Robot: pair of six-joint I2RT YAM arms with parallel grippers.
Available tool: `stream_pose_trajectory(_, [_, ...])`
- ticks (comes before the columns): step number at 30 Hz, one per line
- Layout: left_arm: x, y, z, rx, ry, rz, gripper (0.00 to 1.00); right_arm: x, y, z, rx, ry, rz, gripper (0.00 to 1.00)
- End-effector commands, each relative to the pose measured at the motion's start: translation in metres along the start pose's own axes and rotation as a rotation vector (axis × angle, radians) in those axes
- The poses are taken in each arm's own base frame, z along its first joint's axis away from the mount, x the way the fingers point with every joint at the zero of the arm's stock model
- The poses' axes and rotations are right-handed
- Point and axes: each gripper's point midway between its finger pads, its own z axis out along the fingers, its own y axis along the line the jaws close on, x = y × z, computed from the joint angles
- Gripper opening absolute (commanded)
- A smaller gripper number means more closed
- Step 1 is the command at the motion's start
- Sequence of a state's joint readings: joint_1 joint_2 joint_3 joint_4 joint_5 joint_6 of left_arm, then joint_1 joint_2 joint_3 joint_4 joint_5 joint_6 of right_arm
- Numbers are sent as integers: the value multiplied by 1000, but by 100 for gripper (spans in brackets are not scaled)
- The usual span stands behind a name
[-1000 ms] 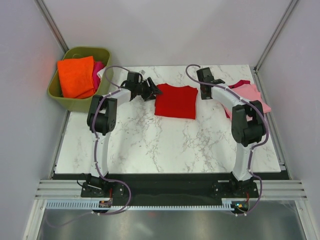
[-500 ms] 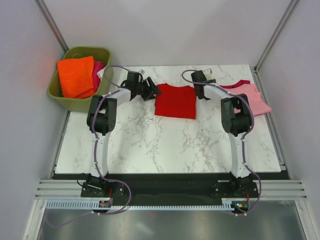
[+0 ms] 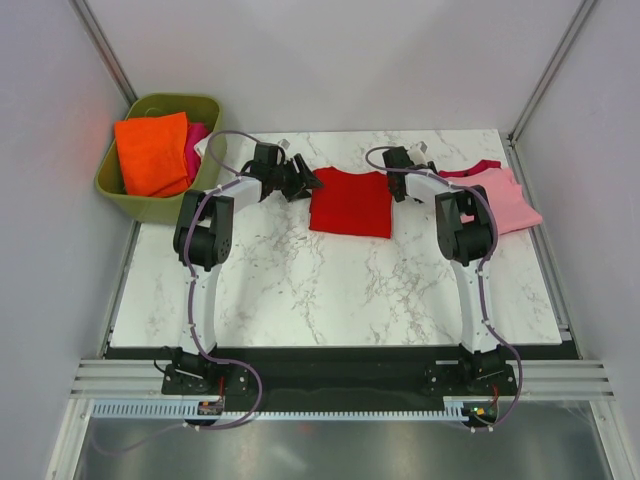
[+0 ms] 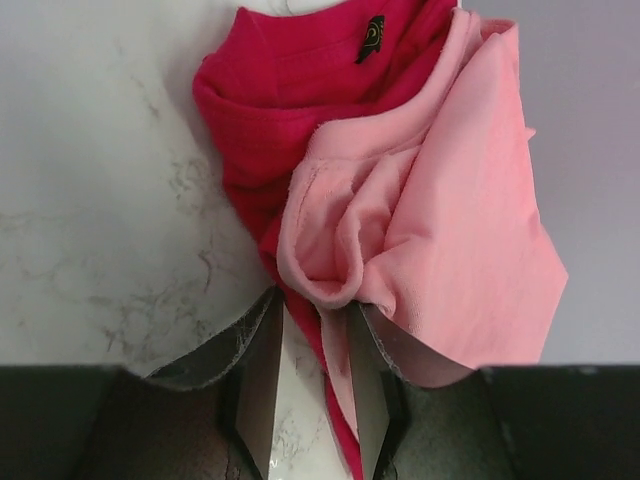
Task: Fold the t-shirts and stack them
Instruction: Fold the tshirt
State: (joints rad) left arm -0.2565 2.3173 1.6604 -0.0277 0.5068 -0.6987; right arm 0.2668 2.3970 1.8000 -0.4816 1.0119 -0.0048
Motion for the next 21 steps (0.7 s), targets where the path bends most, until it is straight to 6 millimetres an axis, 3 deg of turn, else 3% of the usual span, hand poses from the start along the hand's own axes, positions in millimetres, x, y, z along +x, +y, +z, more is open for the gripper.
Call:
stream_pose_trajectory(1, [-15, -16, -16, 14, -42, 66, 66, -8, -14, 10, 69, -6, 33, 39])
stream_pose_trajectory(6, [-14, -14, -16, 11, -40, 66, 66, -4, -18, 18, 150, 4, 30, 34])
stream_pose_trajectory(8, [-15, -13, -16, 13, -42, 66, 66, -4, -18, 17, 150, 3, 36, 21])
stream_pose_trajectory(10, [-15, -14, -16, 13, -41, 67, 66, -6, -18, 13, 119, -5, 53, 0])
stream_pose_trajectory(12, [-15, -14, -17, 15, -42, 67, 66, -14, -18, 3, 92, -28, 96, 0])
stream_pose_trajectory(17, [-15, -15, -16, 15, -41, 66, 65, -35, 11, -33, -106, -88, 174, 0])
stream_pose_trajectory(21, [-15, -16, -17, 17, -41, 67, 64, -48, 21, -47, -183, -87, 211, 0])
